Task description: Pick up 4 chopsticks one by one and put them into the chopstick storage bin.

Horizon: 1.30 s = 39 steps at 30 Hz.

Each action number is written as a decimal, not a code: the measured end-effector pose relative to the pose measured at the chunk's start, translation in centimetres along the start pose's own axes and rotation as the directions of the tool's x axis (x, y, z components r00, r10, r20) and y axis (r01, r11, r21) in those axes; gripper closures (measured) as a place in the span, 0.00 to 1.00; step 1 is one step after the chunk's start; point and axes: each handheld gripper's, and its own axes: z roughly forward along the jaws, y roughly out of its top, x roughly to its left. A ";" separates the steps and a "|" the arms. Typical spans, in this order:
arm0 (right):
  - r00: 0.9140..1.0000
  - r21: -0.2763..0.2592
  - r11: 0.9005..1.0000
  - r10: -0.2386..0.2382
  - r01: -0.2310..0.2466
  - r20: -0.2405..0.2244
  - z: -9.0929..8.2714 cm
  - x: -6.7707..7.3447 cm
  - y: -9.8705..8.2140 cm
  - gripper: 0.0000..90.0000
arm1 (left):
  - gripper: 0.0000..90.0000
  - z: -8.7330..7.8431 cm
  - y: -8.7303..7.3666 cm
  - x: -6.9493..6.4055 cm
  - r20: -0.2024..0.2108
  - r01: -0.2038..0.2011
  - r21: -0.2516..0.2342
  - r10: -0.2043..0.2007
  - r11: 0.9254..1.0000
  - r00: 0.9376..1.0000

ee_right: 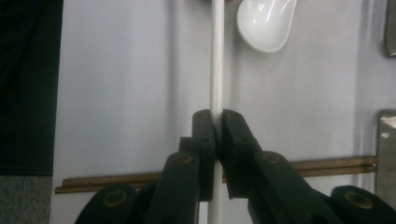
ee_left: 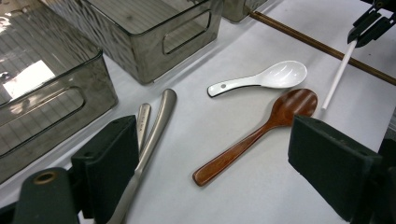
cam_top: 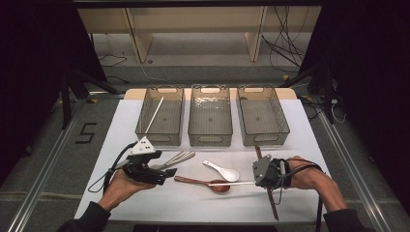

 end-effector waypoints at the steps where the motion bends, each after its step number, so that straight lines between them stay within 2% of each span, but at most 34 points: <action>1: 1.000 -0.001 1.000 -0.004 0.004 0.002 -0.1 0.0 0.1 0.94 | 0.18 0.1 0.1 -0.1 0.004 -0.002 0.000 0.002 1.000 1.000; 7: 1.000 -0.014 1.000 -0.021 0.021 0.022 -0.3 0.2 1.2 0.94 | 0.18 0.6 0.7 -0.7 0.019 -0.031 0.016 0.030 0.999 0.999; 16: 0.999 -0.025 0.999 -0.034 0.035 0.029 -0.3 0.3 2.8 0.94 | 0.18 1.9 1.8 -1.8 0.072 -0.060 0.068 0.055 0.996 0.996; 20: 0.998 -0.021 0.998 -0.051 0.052 0.024 -0.1 0.3 3.4 0.94 | 0.18 2.7 2.3 -2.3 0.097 -0.080 0.112 0.069 0.990 0.993; 25: 0.998 -0.025 0.998 -0.056 0.056 0.023 0.0 0.4 3.8 0.94 | 0.18 3.7 2.3 -3.0 0.098 -0.096 0.160 0.081 0.982 0.992; 29: 0.998 -0.029 0.998 -0.054 0.055 0.026 -0.1 0.4 4.0 0.94 | 0.18 4.0 2.7 -3.6 0.107 -0.123 0.182 0.104 0.976 0.989; 33: 0.998 -0.032 0.998 -0.047 0.048 0.030 -0.2 0.4 4.2 0.94 | 0.18 4.4 3.2 -4.2 0.121 -0.139 0.183 0.118 0.973 0.986; 39: 0.999 -0.023 0.999 -0.040 0.040 0.032 -0.1 0.3 4.4 0.94 | 0.19 5.6 3.8 -5.0 0.137 -0.184 0.223 0.156 0.957 0.978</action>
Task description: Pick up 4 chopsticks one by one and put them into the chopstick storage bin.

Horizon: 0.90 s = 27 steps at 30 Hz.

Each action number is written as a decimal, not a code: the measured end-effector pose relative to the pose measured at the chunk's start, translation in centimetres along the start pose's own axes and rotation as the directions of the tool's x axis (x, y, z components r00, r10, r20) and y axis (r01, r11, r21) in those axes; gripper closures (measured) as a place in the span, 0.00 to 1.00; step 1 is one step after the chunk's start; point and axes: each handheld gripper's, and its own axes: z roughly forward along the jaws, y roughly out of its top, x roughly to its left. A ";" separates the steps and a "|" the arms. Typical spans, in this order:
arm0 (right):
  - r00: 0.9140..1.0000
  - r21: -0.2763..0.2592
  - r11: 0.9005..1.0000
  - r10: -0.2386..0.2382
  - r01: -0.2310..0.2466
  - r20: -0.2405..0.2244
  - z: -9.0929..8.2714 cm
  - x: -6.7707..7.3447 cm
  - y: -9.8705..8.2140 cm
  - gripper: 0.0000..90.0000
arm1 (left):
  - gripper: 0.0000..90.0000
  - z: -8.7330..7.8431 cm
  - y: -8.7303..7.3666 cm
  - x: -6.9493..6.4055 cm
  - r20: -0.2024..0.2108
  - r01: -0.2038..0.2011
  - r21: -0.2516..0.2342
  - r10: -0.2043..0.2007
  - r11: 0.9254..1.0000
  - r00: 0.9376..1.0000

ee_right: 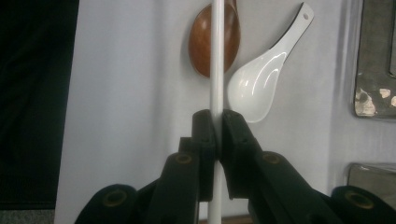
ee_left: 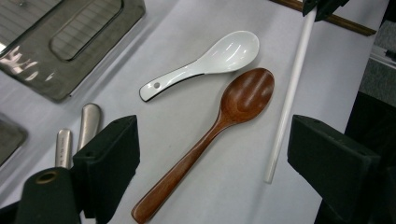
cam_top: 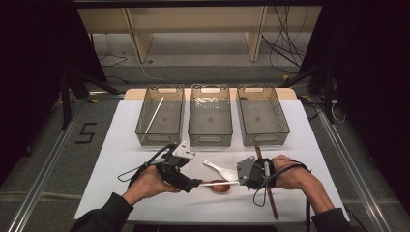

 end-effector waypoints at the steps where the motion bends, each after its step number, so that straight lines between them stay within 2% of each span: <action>1: 1.000 -0.001 1.000 -0.001 0.001 0.005 0.0 0.0 0.0 0.94 | 0.19 0.2 0.2 -0.1 0.006 -0.013 0.009 0.013 1.000 1.000; 5: 1.000 0.000 1.000 -0.008 0.008 0.007 0.0 0.1 0.3 0.94 | 0.21 1.2 0.9 -0.9 0.039 -0.043 0.036 0.041 0.998 0.998; 6: 1.000 -0.003 1.000 -0.017 0.017 0.009 0.0 0.1 0.5 0.94 | 0.24 1.4 1.1 -1.1 0.047 -0.063 0.046 0.060 0.997 0.997; 10: 1.000 -0.007 1.000 -0.025 0.025 0.013 -0.1 0.2 0.8 0.94 | 0.28 2.1 1.5 -1.7 0.091 -0.101 0.071 0.095 0.992 0.991; 15: 0.999 -0.008 1.000 -0.030 0.030 0.013 -0.1 0.2 1.0 0.94 | 0.36 2.4 1.7 -2.0 0.107 -0.123 0.089 0.113 0.988 0.988; 16: 0.999 -0.007 0.999 -0.033 0.033 0.012 0.0 0.3 1.1 0.94 | 0.42 2.4 1.7 -2.0 0.116 -0.127 0.091 0.116 0.988 0.986; 17: 0.999 -0.007 0.999 -0.033 0.033 0.012 0.0 0.3 1.1 0.94 | 0.42 2.4 1.7 -2.1 0.122 -0.136 0.094 0.124 0.986 0.985; 22: 0.999 -0.013 0.999 -0.052 0.052 0.010 0.0 0.4 1.6 0.94 | 0.56 2.7 1.8 -2.7 0.147 -0.173 0.108 0.157 0.979 0.977; 23: 0.999 -0.013 0.999 -0.052 0.052 0.010 0.0 0.4 1.6 0.94 | 0.56 2.7 1.8 -2.8 0.152 -0.180 0.109 0.163 0.978 0.975; 27: 0.998 -0.012 0.998 -0.056 0.056 0.011 0.1 0.4 1.7 0.94 | 0.66 2.8 1.9 -2.9 0.171 -0.190 0.111 0.170 0.975 0.971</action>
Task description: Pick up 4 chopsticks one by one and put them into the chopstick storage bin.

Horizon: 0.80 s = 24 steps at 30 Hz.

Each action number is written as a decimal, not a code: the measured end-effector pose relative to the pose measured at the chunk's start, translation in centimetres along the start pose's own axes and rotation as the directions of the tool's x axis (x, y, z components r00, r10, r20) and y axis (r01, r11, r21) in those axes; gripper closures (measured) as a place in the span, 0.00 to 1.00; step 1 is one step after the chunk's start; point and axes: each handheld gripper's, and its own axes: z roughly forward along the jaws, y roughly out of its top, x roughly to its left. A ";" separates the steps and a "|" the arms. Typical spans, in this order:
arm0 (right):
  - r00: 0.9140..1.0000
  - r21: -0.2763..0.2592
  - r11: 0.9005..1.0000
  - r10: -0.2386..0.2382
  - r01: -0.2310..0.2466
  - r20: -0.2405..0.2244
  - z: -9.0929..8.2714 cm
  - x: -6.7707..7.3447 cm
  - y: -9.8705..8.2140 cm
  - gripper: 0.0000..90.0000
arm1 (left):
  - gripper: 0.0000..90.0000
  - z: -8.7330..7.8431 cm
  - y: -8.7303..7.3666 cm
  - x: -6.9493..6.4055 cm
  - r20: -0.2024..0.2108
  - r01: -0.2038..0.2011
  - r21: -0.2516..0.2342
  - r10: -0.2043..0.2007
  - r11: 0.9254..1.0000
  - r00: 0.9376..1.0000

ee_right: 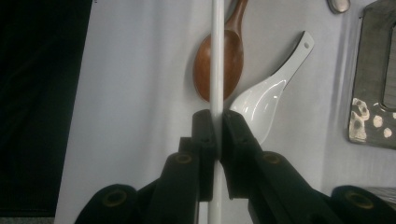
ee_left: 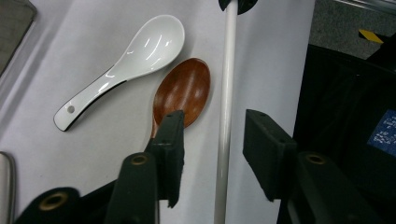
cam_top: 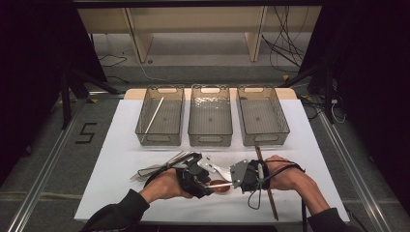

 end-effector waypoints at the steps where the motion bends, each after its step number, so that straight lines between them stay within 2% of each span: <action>1: 1.000 0.000 1.000 0.000 0.000 0.000 0.0 0.0 0.0 0.94 | 0.68 0.0 0.0 0.0 0.003 0.000 0.000 0.000 1.000 1.000; 6: 1.000 -0.003 1.000 -0.001 0.001 -0.005 0.1 0.1 0.1 0.94 | 0.76 0.3 0.0 0.0 0.023 -0.016 0.012 0.016 1.000 1.000; 16: 1.000 -0.001 1.000 -0.011 0.011 -0.008 0.3 0.1 0.1 0.94 | 0.91 0.6 0.0 0.1 0.047 -0.019 0.015 0.018 1.000 0.999; 20: 1.000 0.000 1.000 -0.020 0.020 -0.008 0.3 0.2 0.1 0.94 | 0.94 0.6 0.0 0.0 0.058 -0.026 0.026 0.025 0.999 0.998; 24: 1.000 -0.008 1.000 -0.021 0.021 -0.004 0.2 0.2 0.1 0.94 | 0.94 0.4 -0.1 -0.1 0.057 -0.033 0.009 0.033 0.999 0.998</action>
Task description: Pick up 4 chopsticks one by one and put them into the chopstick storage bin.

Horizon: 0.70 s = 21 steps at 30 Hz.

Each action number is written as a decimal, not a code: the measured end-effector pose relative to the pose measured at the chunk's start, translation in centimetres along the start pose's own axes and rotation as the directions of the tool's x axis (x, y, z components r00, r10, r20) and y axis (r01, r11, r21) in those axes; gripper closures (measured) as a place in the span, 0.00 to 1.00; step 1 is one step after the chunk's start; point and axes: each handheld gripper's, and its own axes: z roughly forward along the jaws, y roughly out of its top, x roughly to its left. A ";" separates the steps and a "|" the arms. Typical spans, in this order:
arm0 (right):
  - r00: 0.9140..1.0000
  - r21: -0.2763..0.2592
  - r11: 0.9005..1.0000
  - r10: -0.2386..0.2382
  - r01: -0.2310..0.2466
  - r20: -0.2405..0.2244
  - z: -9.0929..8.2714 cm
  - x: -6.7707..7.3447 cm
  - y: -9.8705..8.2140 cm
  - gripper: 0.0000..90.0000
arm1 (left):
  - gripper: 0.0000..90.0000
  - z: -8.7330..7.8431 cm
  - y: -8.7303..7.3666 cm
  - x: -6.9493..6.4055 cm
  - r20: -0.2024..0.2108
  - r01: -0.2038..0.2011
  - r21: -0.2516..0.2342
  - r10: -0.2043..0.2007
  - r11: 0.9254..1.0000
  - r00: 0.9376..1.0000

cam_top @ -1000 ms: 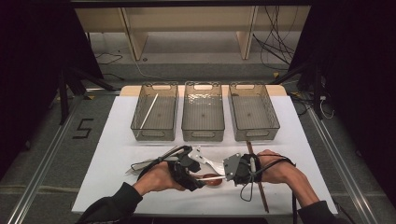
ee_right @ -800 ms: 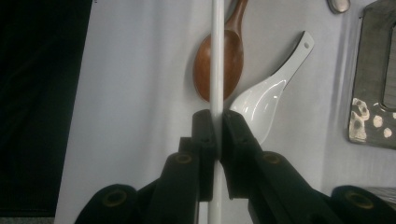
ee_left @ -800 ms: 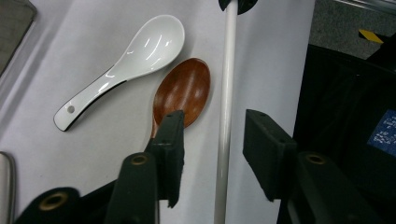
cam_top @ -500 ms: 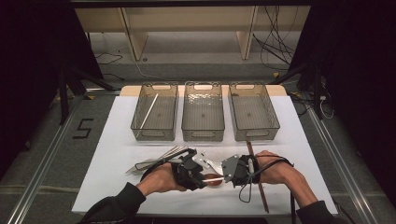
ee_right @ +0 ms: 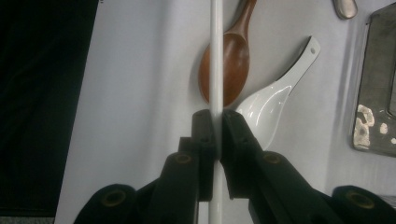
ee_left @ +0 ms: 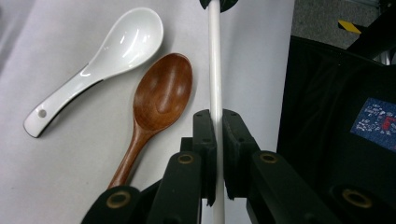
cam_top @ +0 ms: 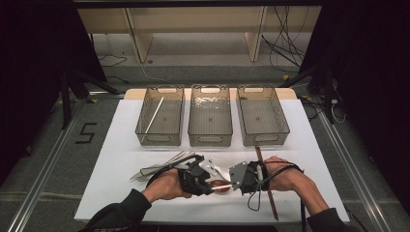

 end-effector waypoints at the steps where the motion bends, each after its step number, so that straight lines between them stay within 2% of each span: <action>1: 1.000 -0.002 1.000 0.002 -0.002 0.001 -0.1 0.0 0.0 0.93 | 0.94 -0.1 0.0 0.0 0.001 0.000 -0.002 0.000 1.000 1.000; 4: 1.000 -0.017 1.000 0.024 -0.024 0.018 -0.5 -0.1 -0.2 0.87 | 0.95 -0.2 -0.2 0.2 -0.013 0.005 -0.006 -0.005 1.000 1.000; 8: 0.995 -0.031 0.996 0.081 -0.080 0.050 -1.4 -0.4 -0.7 0.69 | 0.95 -0.9 -0.6 0.9 -0.027 0.015 -0.021 -0.016 1.000 1.000; 10: 0.989 -0.045 0.991 0.127 -0.124 0.076 -2.0 -0.6 -1.0 0.60 | 0.95 -1.6 -0.9 1.5 -0.047 0.026 -0.030 -0.027 0.999 0.999; 12: 0.981 -0.069 0.984 0.171 -0.165 0.096 -2.6 -0.8 -1.4 0.56 | 0.95 -2.4 -1.3 1.9 -0.065 0.042 -0.049 -0.045 0.998 0.997; 14: 0.966 -0.100 0.970 0.231 -0.220 0.119 -3.1 -1.0 -1.8 0.53 | 0.95 -3.0 -1.6 2.4 -0.080 0.058 -0.062 -0.063 0.996 0.995; 17: 0.943 -0.131 0.948 0.308 -0.292 0.124 -3.6 -1.2 -2.5 0.49 | 0.95 -3.6 -2.0 3.0 -0.112 0.075 -0.078 -0.083 0.994 0.990; 19: 0.923 -0.145 0.927 0.363 -0.345 0.125 -3.9 -1.3 -3.0 0.47 | 0.95 -3.9 -2.2 3.3 -0.120 0.088 -0.089 -0.099 0.992 0.988; 20: 0.914 -0.147 0.920 0.381 -0.362 0.136 -4.0 -1.3 -3.2 0.46 | 0.95 -4.1 -2.3 3.4 -0.126 0.092 -0.089 -0.103 0.992 0.987; 21: 0.902 -0.138 0.910 0.409 -0.391 0.140 -4.0 -1.3 -3.4 0.45 | 0.95 -4.2 -2.4 3.5 -0.131 0.101 -0.093 -0.113 0.991 0.985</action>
